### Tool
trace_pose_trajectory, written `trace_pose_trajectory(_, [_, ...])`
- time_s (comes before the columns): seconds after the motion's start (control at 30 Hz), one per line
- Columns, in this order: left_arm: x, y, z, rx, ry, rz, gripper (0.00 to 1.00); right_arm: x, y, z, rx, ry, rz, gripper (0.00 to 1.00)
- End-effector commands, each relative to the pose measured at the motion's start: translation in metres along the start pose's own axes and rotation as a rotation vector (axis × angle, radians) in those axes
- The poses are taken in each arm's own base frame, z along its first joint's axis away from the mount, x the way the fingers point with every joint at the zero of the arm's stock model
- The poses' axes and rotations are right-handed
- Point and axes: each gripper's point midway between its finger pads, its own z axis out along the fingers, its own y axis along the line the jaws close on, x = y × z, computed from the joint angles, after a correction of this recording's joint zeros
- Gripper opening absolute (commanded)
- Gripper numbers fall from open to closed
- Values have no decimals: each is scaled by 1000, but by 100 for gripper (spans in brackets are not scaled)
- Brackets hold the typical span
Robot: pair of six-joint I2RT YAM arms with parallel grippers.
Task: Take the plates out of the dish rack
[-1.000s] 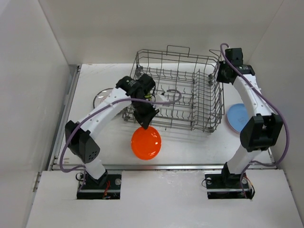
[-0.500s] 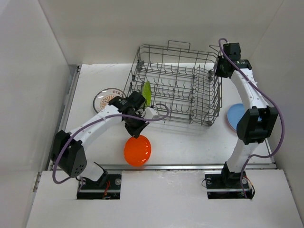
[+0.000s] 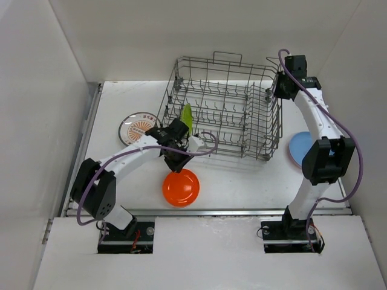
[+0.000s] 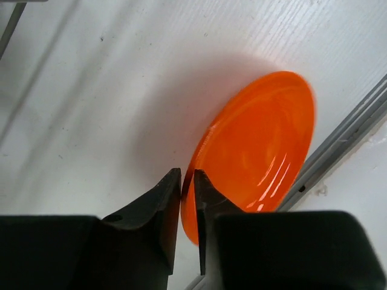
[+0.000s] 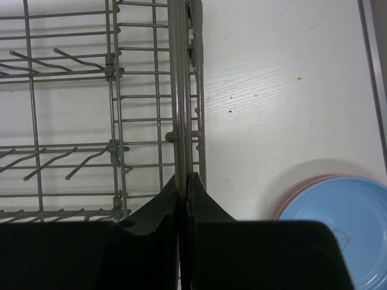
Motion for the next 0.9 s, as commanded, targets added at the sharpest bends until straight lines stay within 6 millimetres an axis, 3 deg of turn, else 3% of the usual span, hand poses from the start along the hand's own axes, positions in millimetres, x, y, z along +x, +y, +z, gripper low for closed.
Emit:
trace_pose_trajectory(0.0, [-1,8,2,-39,5,25,14,-51,24,-34,-136,-177,107,3])
trace_pose_trajectory(0.23, [-18,22,-24,-122,28,-17,40,-47,27,-35,-156,-172,96,9])
trace_pose_trajectory(0.3, [-17,17,-34,-105,44,-30,40,-46,25,-29,-141,-172,86,5])
trace_pose_trajectory(0.33, [-28,17,-45,-103,18,-26,40,-47,23,-26,-129,-174,74,3])
trace_pose_trajectory(0.43, [-35,5,-62,-56,6,-48,40,-57,21,-10,-100,-185,32,0])
trace_pose_trajectory(0.6, [-83,-14,-108,-29,-129,-55,40,-88,12,4,-23,-249,-82,0])
trace_pose_trajectory(0.67, [-99,-5,-110,-70,-154,-110,43,-101,13,1,-24,-281,-102,0])
trace_pose_trajectory(0.7, [-111,5,-121,-117,-192,-177,44,-108,13,-3,-26,-303,-107,0])
trace_pose_trajectory(0.83, [-137,43,-117,-232,-211,-376,47,-119,26,-10,-46,-340,-121,20])
trace_pose_trajectory(0.87, [-138,56,-101,-251,-173,-415,47,-119,29,-10,-64,-339,-124,29])
